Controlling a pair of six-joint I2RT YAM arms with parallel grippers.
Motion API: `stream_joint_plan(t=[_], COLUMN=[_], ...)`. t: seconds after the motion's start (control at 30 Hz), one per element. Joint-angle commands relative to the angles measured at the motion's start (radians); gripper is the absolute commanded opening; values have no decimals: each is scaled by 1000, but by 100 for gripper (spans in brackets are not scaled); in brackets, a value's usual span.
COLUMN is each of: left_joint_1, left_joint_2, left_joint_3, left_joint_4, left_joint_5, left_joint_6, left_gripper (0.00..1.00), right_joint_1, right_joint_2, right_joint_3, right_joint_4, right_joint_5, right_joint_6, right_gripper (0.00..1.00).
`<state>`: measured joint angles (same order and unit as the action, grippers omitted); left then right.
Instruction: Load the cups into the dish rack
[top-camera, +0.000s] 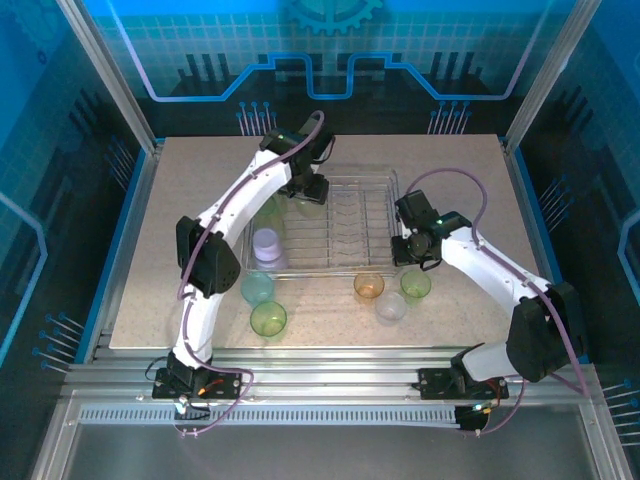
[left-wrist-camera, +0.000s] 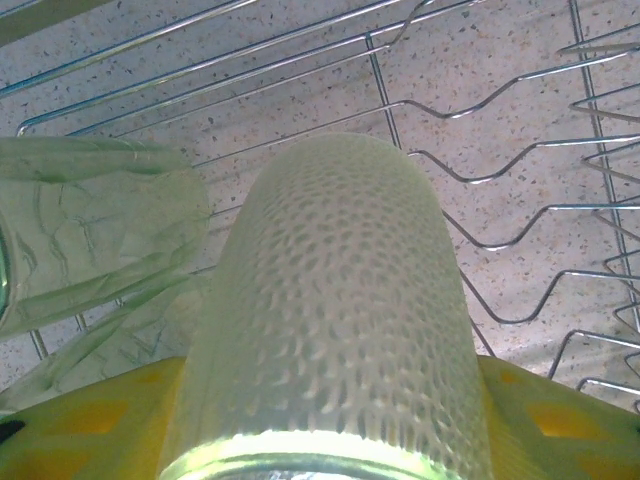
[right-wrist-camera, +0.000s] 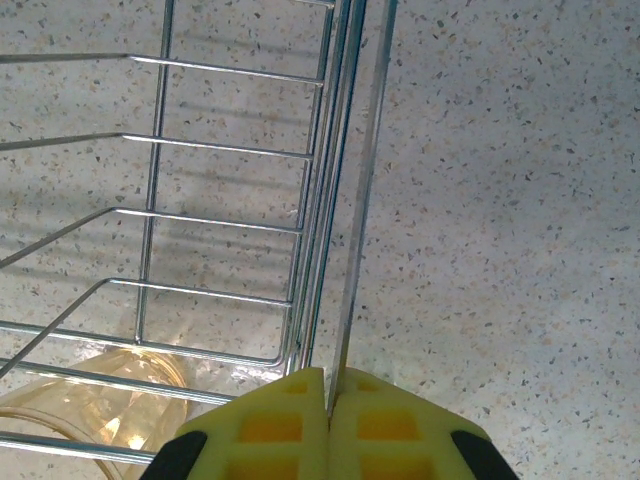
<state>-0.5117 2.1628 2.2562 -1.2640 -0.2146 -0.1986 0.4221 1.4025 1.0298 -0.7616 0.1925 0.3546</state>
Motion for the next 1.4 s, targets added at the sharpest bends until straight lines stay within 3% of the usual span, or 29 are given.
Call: stream_joint_plan(t=[0.0,0.33,0.6,0.73,1.07,1.13,1.37], left_joint_1=[-4,-3,13,19,45,48,60], left_joint_2=[37,137,193,208,238,241,262], left_joint_3=[60,163,184,192,203,204,215], left_joint_4=[-50,-77,-80,-78,-66,-59,-47], left_joint_5=[-25,-36,-31,-33,-35,-35,-37], left_joint_6=[28,42,44,49,54,57,64], left_gripper=[32,34,35,36,47,54,63], right_joint_1=[39,55,58,57,57,59,61], right_joint_2=[-7,-10,-11,-9,-12,-11,-5], right_joint_3=[15,14,16,15,32,33,41], right_joint_4=[-78,-90,-101,-105,-124,-127,-131], right_joint_5=[-15,-1,22,28,40,39,38], right_joint_6=[-38,-34,-50,-55,-60,-60,-60], right_gripper=[0,1,18,20,22,22,23])
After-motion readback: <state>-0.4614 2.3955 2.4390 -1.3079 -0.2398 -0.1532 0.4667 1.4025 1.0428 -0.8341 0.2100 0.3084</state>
